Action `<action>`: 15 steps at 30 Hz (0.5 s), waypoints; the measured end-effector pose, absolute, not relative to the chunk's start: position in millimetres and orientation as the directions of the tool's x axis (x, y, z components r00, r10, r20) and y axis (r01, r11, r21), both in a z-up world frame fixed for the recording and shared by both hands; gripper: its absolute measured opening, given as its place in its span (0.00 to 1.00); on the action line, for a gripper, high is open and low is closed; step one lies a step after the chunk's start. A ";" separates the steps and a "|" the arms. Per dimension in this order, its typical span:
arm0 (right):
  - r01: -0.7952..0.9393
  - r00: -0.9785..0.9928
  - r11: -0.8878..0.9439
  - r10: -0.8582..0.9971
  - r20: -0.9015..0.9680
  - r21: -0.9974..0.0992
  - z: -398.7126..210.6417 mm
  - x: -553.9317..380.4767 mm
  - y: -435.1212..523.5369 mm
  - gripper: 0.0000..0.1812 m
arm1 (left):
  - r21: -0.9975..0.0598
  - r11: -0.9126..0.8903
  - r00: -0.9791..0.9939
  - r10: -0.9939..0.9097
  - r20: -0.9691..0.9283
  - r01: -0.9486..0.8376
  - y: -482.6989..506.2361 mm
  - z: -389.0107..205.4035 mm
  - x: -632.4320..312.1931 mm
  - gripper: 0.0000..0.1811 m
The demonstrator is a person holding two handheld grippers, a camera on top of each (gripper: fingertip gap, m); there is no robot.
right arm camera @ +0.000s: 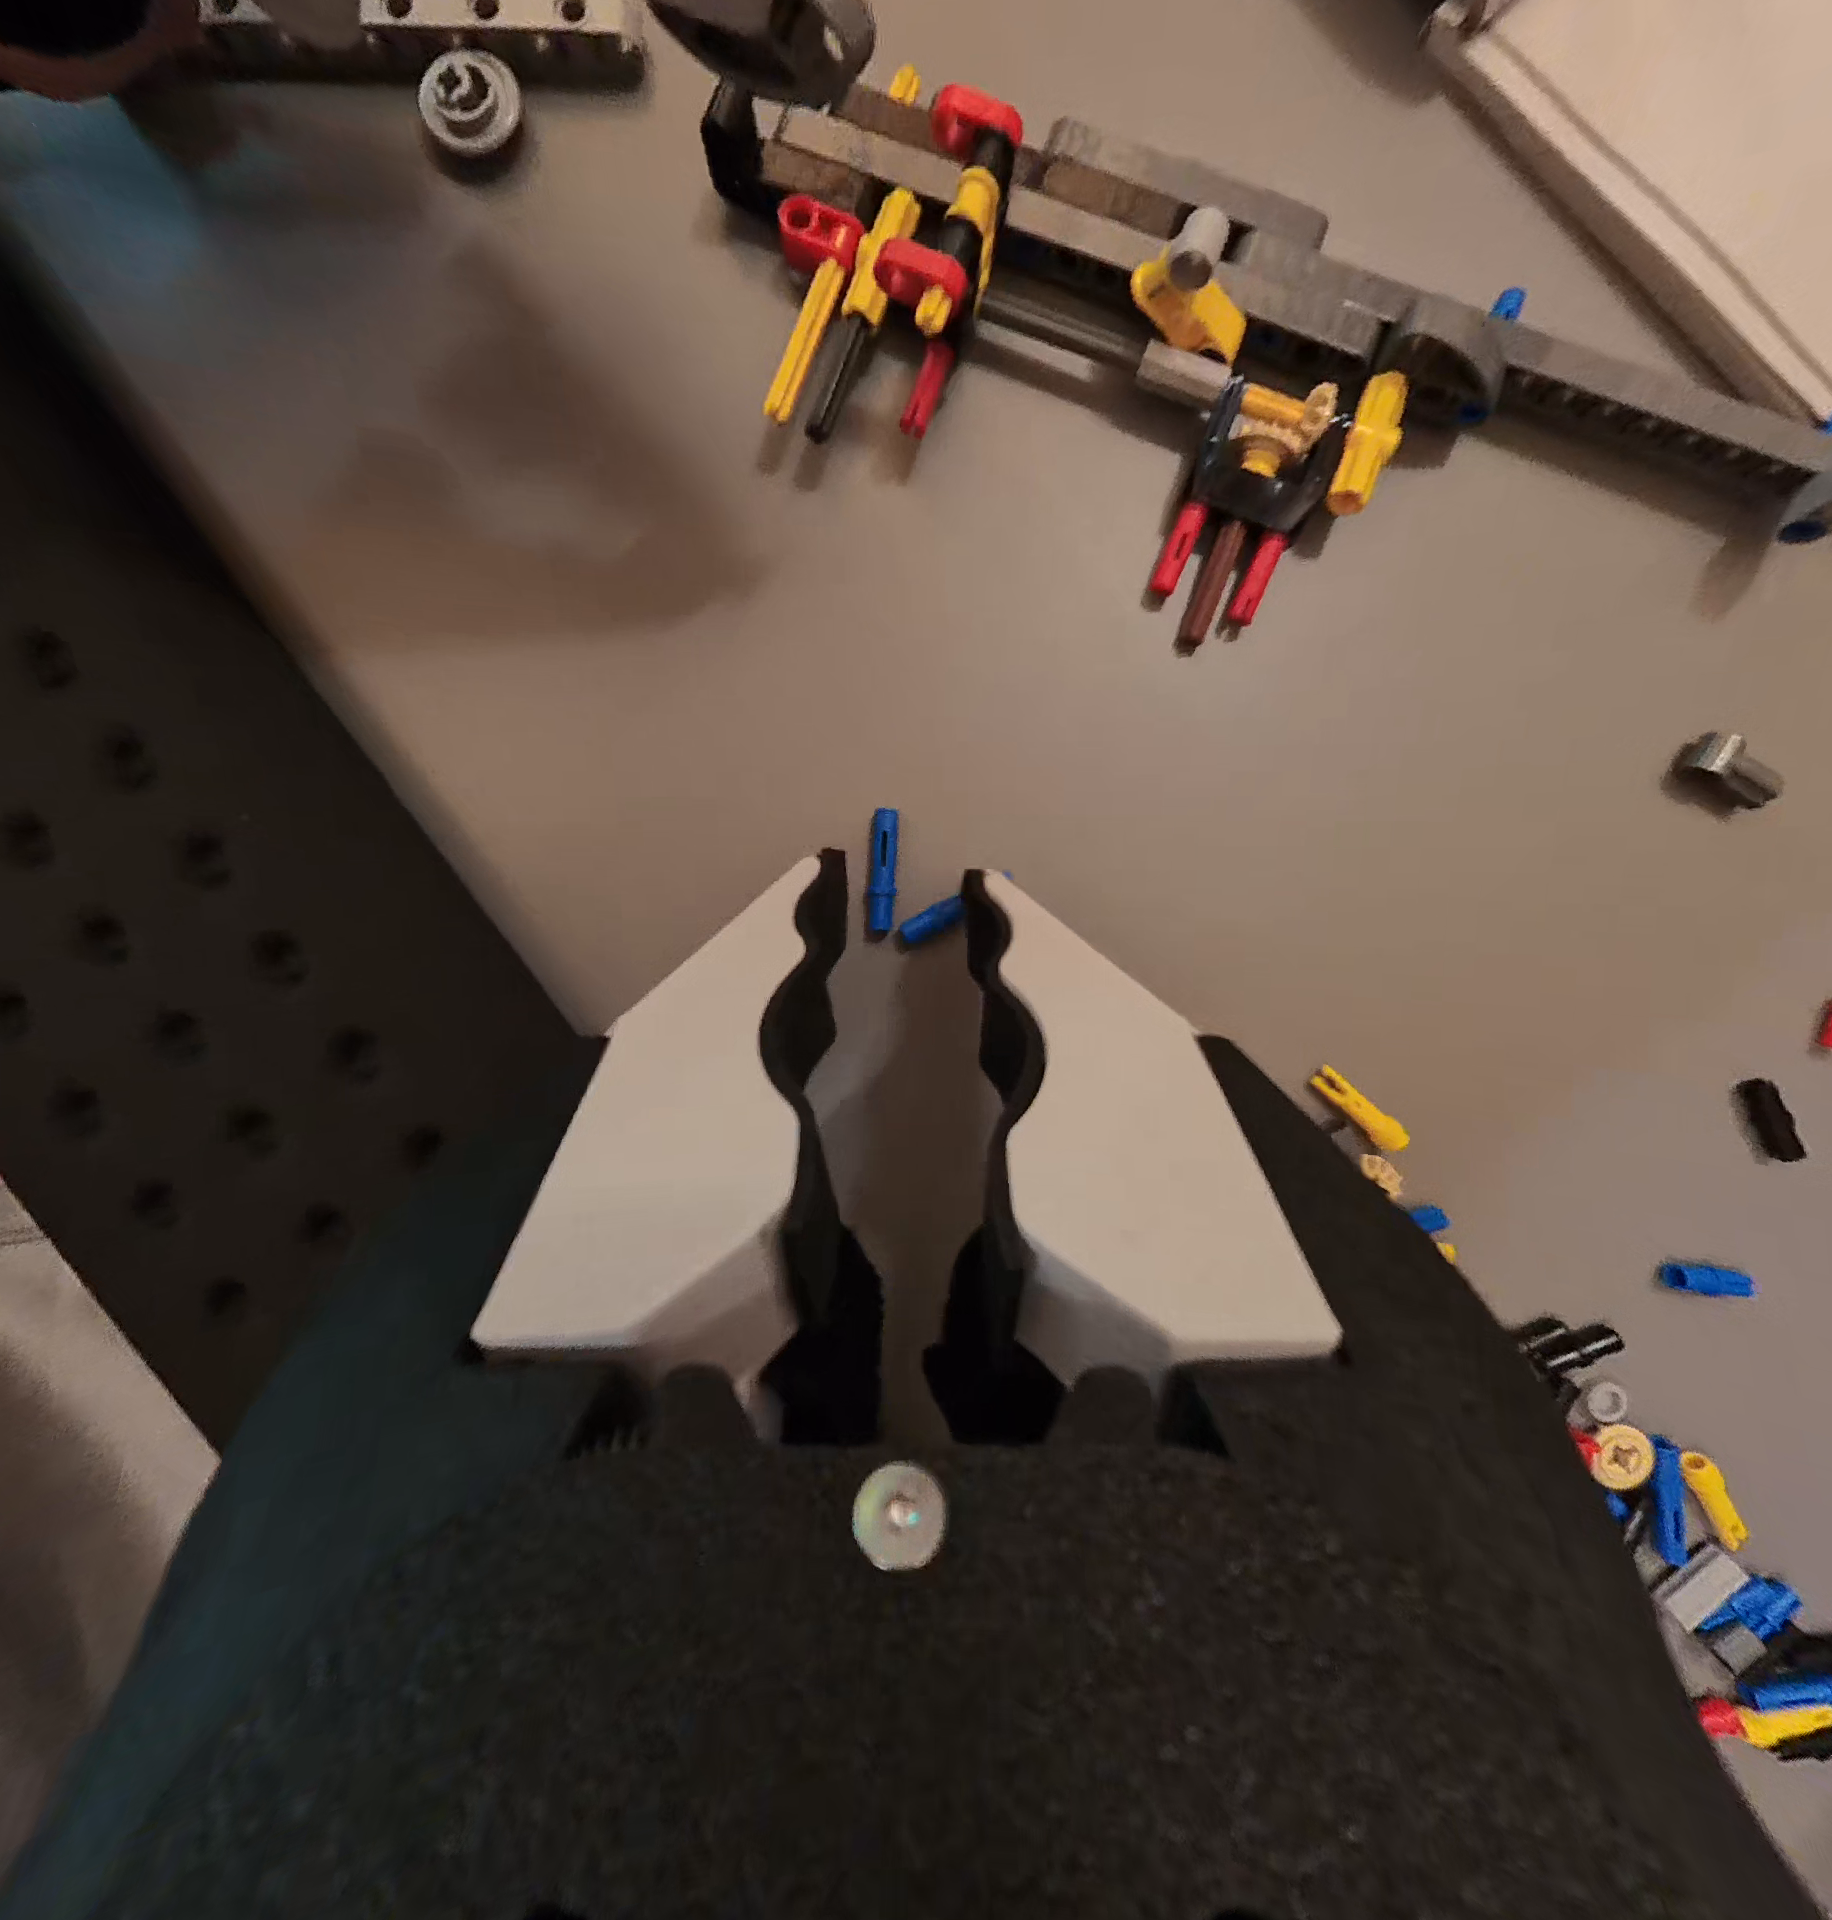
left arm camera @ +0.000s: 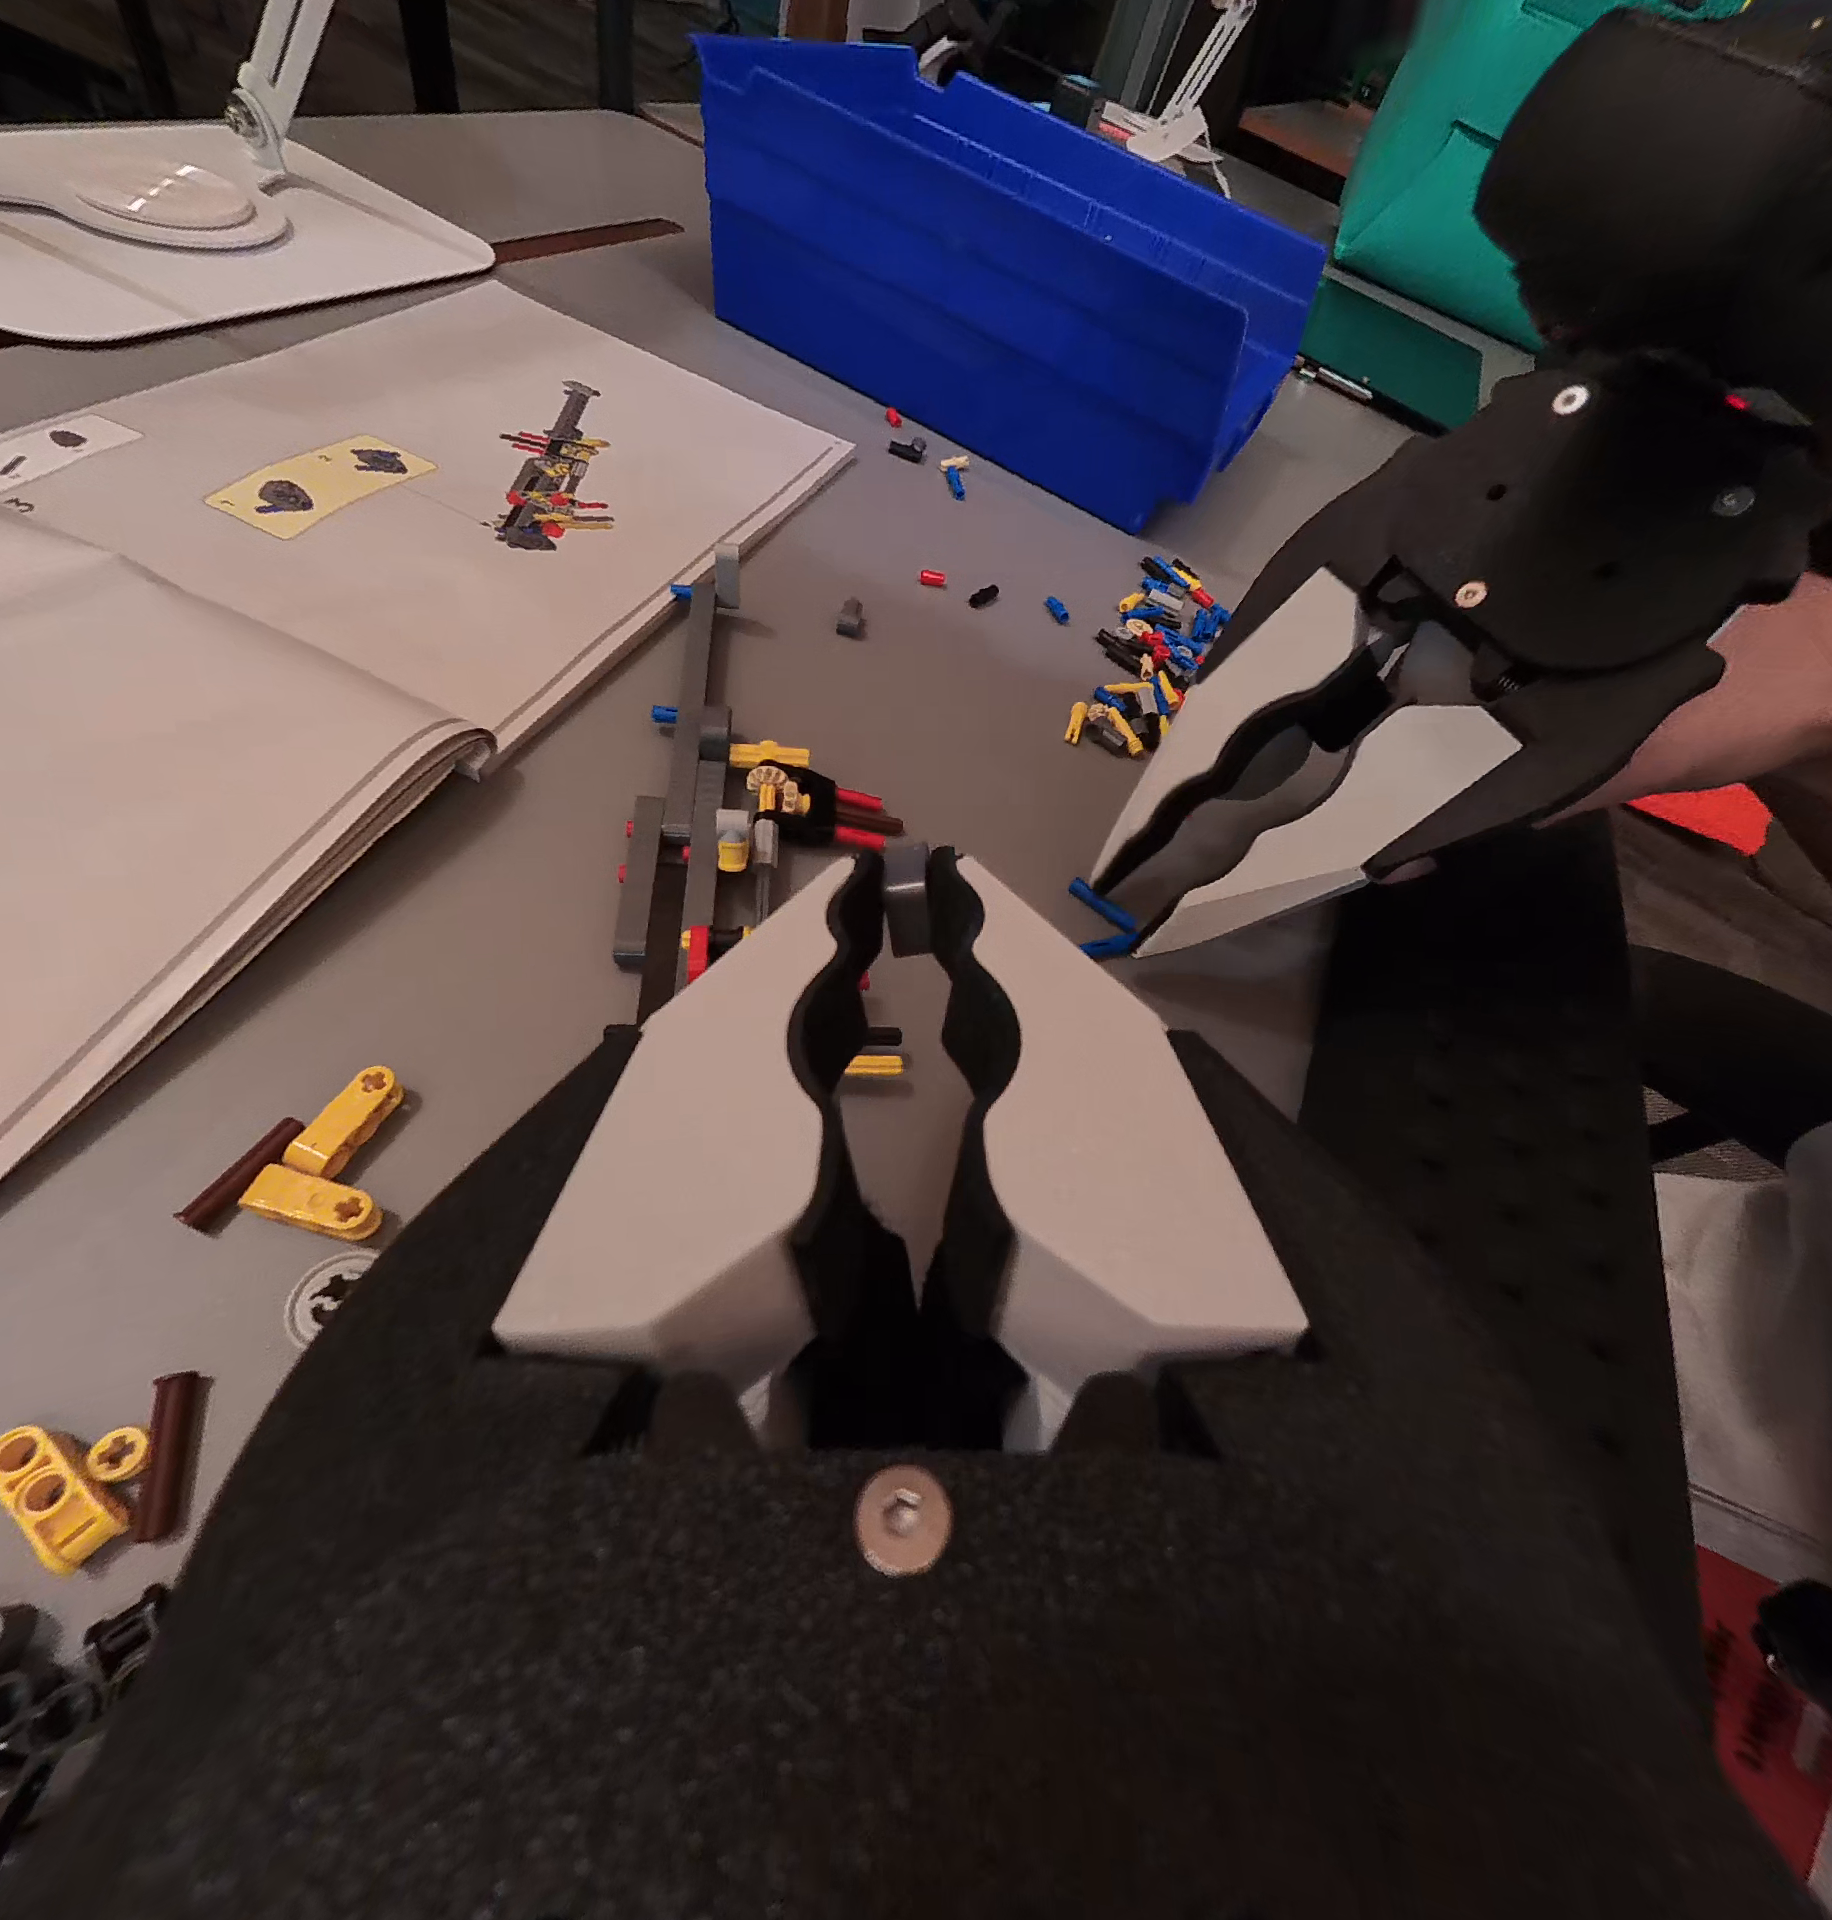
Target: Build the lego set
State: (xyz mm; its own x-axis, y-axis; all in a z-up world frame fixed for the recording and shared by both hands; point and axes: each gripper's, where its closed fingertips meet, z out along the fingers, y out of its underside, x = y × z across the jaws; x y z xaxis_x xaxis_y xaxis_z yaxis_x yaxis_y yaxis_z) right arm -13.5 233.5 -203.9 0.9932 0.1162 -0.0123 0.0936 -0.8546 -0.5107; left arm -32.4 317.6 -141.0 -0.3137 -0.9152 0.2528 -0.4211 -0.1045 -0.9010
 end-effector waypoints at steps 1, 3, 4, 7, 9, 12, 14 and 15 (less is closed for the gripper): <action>0.100 0.992 -0.860 0.125 -0.015 -0.500 -205.0 -14.5 233.4 0.10 | -0.902 -0.098 -0.314 -0.917 0.246 -0.420 317.2 -141.2 -32.4 0.04; 0.115 0.991 -0.869 0.132 -0.002 -0.482 -207.7 -14.0 234.1 0.07 | -0.902 -0.080 -0.313 -0.922 0.228 -0.424 317.1 -143.0 -32.4 0.04; 0.121 0.990 -0.875 0.138 -0.001 -0.469 -209.5 -14.6 234.3 0.07 | -0.902 -0.073 -0.315 -0.923 0.223 -0.425 316.3 -143.6 -32.4 0.04; 0.125 0.989 -0.882 0.149 -0.018 -0.454 -211.6 -18.0 236.6 0.07 | -0.902 -0.075 -0.323 -0.918 0.229 -0.426 314.2 -143.3 -32.8 0.04; 0.125 0.988 -0.887 0.152 -0.025 -0.445 -211.8 -18.5 238.1 0.07 | -0.900 -0.078 -0.325 -0.916 0.234 -0.428 314.1 -143.4 -33.0 0.04; 0.137 0.988 -0.896 0.157 -0.012 -0.423 -212.3 -16.4 238.7 0.04 | -0.899 -0.081 -0.332 -0.912 0.241 -0.430 312.5 -143.3 -33.4 0.04; 0.150 0.987 -0.897 0.163 0.004 -0.416 -212.6 -14.5 239.0 0.02 | -0.899 -0.077 -0.334 -0.912 0.238 -0.431 311.9 -143.5 -33.5 0.04; 0.163 0.984 -0.897 0.177 0.003 -0.410 -212.6 -15.6 238.7 0.02 | -0.899 -0.075 -0.335 -0.912 0.237 -0.430 311.4 -143.6 -33.5 0.04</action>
